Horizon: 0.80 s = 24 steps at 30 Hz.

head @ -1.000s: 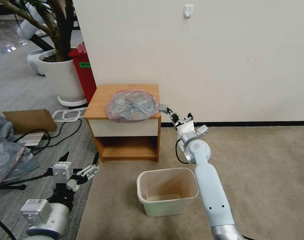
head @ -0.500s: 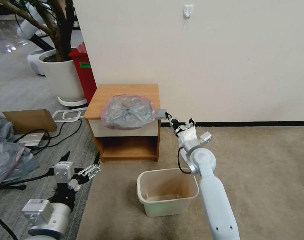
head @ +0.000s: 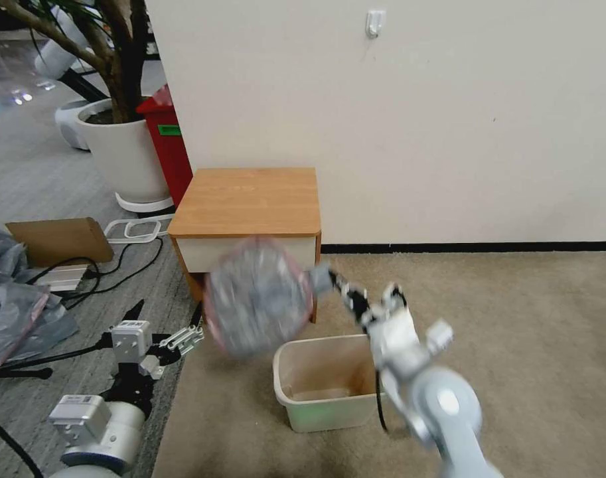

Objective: Pick up the garbage bag from the table and place it over the trash can.

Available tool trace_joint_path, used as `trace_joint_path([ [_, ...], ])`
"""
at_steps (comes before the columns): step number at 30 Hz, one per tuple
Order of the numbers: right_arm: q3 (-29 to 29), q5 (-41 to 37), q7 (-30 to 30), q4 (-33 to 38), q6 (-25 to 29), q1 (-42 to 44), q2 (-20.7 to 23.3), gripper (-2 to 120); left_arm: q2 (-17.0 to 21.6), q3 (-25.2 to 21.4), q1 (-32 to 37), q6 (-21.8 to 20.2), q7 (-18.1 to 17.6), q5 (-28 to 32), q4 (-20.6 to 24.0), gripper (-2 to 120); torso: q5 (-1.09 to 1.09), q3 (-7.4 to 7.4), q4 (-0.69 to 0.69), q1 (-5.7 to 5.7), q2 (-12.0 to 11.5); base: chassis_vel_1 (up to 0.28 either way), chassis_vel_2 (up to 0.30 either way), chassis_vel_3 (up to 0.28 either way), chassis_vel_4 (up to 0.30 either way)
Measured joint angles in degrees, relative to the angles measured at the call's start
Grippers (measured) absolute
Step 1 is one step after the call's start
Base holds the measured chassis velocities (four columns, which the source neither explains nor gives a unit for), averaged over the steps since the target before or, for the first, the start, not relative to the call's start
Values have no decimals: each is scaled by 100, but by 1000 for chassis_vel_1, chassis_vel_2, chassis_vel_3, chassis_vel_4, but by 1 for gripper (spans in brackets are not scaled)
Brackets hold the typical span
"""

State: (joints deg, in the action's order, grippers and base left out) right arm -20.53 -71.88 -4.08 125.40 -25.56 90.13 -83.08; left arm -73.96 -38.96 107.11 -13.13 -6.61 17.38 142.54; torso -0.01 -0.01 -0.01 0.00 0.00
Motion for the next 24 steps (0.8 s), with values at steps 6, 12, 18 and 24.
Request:
trace_joint_path([
  [6,-30,314,119,51,208,562,326,0,-2,-4,-12,-6,0,-1,0,100,2,0,1,0,0,0,0,0,0],
  [12,-190,564,145,-110,398,557,360,0,-13,-4,-27,-6,0,-1,0,100,2,0,1,0,0,0,0,0,0],
  [18,-294,697,135,-156,474,599,427,0,10,-28,-60,-6,0,5,-26,100,1,0,1,0,0,0,0,0,0],
  [24,-315,1017,129,-278,616,753,547,0,7,-43,-81,80,-4,14,-94,100,1,1,1,0,0,0,0,0,0],
])
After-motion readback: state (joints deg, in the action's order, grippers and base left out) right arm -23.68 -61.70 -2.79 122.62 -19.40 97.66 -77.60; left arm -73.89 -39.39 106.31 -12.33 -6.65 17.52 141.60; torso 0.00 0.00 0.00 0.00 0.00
